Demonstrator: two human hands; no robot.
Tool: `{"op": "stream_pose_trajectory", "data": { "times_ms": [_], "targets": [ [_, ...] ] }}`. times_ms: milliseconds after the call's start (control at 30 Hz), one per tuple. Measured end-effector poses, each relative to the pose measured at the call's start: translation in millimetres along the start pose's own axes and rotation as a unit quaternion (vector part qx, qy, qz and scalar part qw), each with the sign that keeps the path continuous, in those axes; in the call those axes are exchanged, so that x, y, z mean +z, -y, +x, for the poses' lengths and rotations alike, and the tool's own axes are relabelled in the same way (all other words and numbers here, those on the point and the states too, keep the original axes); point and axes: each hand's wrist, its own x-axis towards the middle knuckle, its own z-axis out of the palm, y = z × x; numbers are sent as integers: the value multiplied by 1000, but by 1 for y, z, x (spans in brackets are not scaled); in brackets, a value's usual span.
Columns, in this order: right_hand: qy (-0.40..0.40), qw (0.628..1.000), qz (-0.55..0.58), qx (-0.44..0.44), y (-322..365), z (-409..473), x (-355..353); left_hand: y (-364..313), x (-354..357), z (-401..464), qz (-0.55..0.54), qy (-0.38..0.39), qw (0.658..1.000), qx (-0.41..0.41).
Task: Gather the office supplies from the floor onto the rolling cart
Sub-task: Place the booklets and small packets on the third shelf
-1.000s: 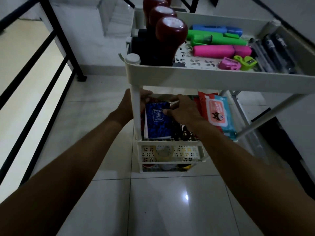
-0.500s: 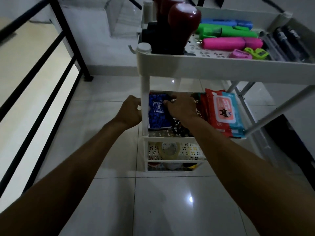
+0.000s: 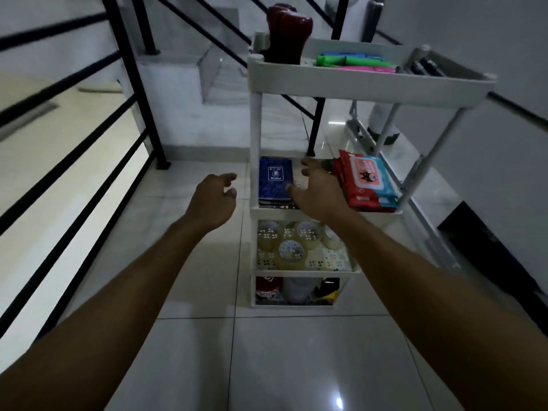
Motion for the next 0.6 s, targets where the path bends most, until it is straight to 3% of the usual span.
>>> {"op": "stream_pose_trajectory", "data": {
  "times_ms": [100,333,600],
  "targets": [
    [-32,998,-22,-43,-4,-70,7,5,-7,-65,58,-2,996,68],
    [-10,995,-76,-69,-27,-209,16,-8,0,-210,85,-38,988,123],
    [26,997,-29,-67,-86,-277,31,2,62,-265,97,15,988,122]
  ]
}}
